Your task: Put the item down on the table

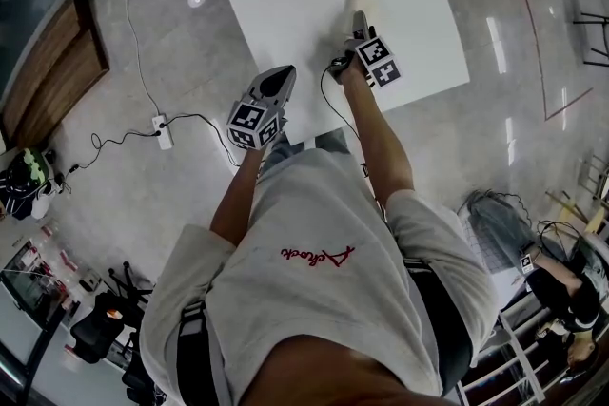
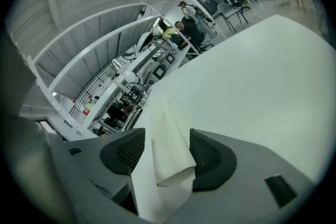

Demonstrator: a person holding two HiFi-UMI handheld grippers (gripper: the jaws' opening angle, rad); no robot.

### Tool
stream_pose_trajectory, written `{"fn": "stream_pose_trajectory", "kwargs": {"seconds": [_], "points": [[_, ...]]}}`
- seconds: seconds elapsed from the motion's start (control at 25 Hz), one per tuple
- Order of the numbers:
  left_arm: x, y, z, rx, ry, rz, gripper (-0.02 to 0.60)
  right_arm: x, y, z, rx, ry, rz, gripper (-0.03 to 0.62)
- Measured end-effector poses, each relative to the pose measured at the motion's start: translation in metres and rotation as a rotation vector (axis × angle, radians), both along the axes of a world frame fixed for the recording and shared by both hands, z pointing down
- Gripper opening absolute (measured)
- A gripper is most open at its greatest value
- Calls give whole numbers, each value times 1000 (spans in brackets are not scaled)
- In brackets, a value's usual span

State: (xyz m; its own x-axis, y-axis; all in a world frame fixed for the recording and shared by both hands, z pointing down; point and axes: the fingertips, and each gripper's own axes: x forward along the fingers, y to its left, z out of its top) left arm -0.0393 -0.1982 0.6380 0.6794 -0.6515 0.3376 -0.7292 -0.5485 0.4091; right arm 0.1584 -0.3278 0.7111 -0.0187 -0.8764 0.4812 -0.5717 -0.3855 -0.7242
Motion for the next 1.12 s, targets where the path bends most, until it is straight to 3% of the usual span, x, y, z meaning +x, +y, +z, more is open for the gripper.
{"fn": "stream_pose_trajectory", "kwargs": {"seconds": [0.48,0.72,0.88,1.12], "points": [[2,0,2,-1,4,2,18,-7,0,8,-102,489,-336,264],[6,1,0,-2,4,6,20,-11,-1,2,-87,673,-451,262],[2,-1,3,-4,1,4,18,-23,-2,-2,-49,849,-571,218],[6,0,2,-2,3,6,20,-27,3,-5,-22,892,-623,179]]}}
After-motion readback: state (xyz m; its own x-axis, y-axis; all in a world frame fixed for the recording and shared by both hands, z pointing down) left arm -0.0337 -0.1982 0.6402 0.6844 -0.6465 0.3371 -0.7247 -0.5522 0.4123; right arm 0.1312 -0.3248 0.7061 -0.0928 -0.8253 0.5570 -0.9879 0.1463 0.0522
